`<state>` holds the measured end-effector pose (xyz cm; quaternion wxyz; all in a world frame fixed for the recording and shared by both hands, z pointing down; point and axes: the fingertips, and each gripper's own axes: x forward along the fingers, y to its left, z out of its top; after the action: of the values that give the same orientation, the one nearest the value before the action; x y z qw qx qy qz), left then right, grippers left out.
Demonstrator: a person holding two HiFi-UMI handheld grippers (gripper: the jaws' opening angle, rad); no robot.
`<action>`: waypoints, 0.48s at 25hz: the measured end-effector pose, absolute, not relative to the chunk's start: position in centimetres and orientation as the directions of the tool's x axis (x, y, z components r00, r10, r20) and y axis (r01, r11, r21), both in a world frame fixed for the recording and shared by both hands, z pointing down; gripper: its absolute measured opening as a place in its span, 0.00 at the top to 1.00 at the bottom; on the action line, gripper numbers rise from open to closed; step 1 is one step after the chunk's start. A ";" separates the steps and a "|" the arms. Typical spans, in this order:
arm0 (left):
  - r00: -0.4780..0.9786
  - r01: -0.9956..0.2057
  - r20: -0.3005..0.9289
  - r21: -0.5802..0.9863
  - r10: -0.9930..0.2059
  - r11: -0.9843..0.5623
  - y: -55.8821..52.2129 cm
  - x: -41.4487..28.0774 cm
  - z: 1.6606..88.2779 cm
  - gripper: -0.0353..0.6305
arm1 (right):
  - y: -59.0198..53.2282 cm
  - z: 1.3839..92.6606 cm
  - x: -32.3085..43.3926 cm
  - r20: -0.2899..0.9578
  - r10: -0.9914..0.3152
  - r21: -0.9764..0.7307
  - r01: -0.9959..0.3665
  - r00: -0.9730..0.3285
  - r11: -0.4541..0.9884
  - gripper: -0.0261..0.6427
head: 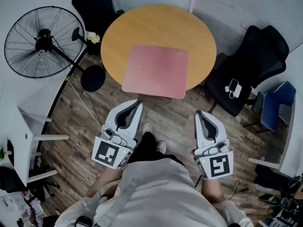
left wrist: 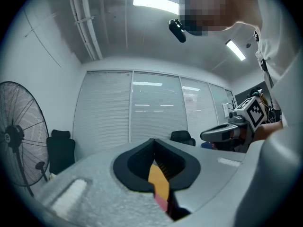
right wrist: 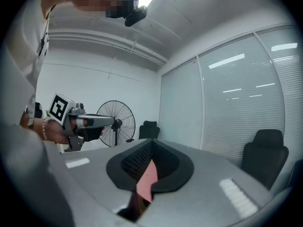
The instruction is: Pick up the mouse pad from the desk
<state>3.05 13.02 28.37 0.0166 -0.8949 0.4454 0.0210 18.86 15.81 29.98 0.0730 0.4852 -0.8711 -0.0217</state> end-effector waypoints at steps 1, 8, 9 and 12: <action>0.602 -0.798 -0.051 -0.010 -0.797 -0.603 12.7 3.1 28.5 0.94 | 15.6 30.0 18.9 0.107 -0.847 0.108 -0.841 -0.520 0.530 0.96; 0.608 -0.793 -0.054 -0.007 -0.792 -0.609 9.5 3.0 28.9 0.94 | 12.3 30.4 18.3 0.111 -0.847 0.107 -0.841 -0.521 0.531 0.96; 0.609 -0.793 -0.054 -0.008 -0.792 -0.609 8.9 2.8 28.9 0.94 | 11.7 30.4 18.1 0.112 -0.846 0.106 -0.841 -0.521 0.531 0.96; 0.610 -0.792 -0.057 -0.013 -0.790 -0.611 7.1 2.2 28.9 0.94 | 9.9 30.5 17.5 0.112 -0.848 0.109 -0.842 -0.518 0.528 0.96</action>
<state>2.25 7.09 28.90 0.0182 -0.8971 0.4409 0.0226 17.54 9.88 30.55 0.0759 0.4852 -0.8709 -0.0204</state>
